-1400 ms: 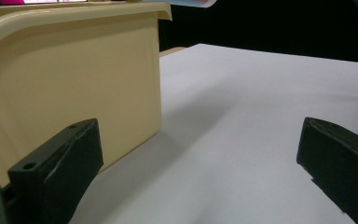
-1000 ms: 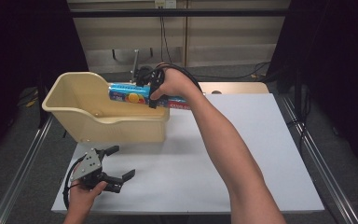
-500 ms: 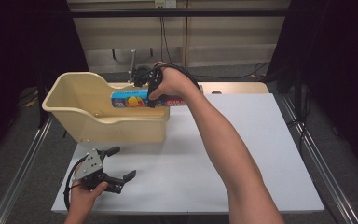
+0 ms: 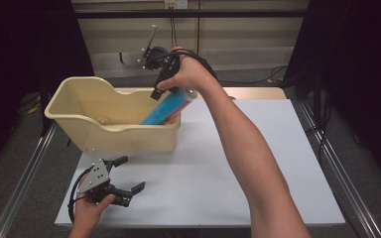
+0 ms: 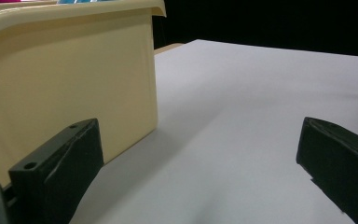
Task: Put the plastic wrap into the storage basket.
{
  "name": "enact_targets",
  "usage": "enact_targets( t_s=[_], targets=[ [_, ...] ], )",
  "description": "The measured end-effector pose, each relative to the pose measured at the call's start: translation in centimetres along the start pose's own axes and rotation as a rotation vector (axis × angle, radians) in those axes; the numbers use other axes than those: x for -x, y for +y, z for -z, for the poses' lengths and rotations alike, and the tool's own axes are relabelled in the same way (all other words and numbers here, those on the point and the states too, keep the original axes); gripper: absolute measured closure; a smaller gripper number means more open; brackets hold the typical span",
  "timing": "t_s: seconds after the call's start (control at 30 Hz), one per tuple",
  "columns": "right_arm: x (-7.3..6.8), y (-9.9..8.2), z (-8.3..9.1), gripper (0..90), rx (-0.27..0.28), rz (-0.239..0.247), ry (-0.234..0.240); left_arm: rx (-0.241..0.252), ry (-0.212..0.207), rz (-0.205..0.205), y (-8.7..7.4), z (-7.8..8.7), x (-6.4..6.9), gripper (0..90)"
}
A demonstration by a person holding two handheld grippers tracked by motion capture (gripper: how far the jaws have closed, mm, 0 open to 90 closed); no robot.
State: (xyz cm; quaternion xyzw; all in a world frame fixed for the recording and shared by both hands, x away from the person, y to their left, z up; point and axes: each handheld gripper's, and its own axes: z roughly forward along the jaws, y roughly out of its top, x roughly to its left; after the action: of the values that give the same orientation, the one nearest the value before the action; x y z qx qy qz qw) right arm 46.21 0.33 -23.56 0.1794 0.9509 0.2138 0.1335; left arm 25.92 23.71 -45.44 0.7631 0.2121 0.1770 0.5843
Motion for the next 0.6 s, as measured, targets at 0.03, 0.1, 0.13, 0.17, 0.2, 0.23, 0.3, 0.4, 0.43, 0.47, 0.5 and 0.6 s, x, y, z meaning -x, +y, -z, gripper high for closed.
enact_targets(
  t_s=[0.03,0.1,0.13,0.17,0.2,0.23,0.3,0.4,0.43,0.47,0.5,0.6],
  targets=[
    [0.2,-0.4,0.4,10.1,0.014,-0.026,0.003,0.0,0.002,0.0,0.0,0.0,0.0,0.3],
    [0.5,-1.3,1.1,8.2,0.042,-0.056,-0.001,0.0,0.001,0.007,0.0,-0.1,0.0,0.3],
    [0.6,-1.8,1.4,8.2,0.05,-0.061,-0.007,0.004,0.004,0.006,0.0,-0.1,0.0,0.3],
    [0.6,-2.2,1.7,8.2,0.062,-0.072,-0.01,0.003,0.003,0.007,0.0,-0.1,-0.1,0.3],
    [0.7,-2.6,2.0,8.0,0.069,-0.085,-0.008,0.004,0.006,0.008,0.0,-0.1,-0.1,0.3],
    [0.8,-3.0,2.3,7.8,0.076,-0.096,-0.007,0.004,0.007,0.007,0.0,-0.2,-0.1,0.3],
    [1.0,-3.9,2.8,7.5,0.091,-0.111,-0.009,0.003,0.005,0.013,0.0,-0.2,0.0,0.3],
    [1.2,-5.3,3.4,6.7,0.125,-0.142,-0.02,-0.001,0.006,0.006,0.0,-0.3,0.1,0.3],
    [1.3,-5.9,3.6,6.0,0.151,-0.157,-0.016,-0.001,0.006,0.007,0.0,-0.3,0.1,0.3],
    [1.3,-6.1,3.7,6.0,0.162,-0.164,-0.012,-0.002,0.003,0.007,0.0,-0.3,0.1,0.3],
    [1.4,-6.9,3.8,5.8,0.196,-0.179,-0.004,-0.001,0.003,0.008,0.0,-0.3,0.1,0.3],
    [1.4,-8.2,4.1,4.7,0.237,-0.2,-0.017,0.001,0.003,0.01,0.0,-0.3,0.2,0.3]
  ],
)
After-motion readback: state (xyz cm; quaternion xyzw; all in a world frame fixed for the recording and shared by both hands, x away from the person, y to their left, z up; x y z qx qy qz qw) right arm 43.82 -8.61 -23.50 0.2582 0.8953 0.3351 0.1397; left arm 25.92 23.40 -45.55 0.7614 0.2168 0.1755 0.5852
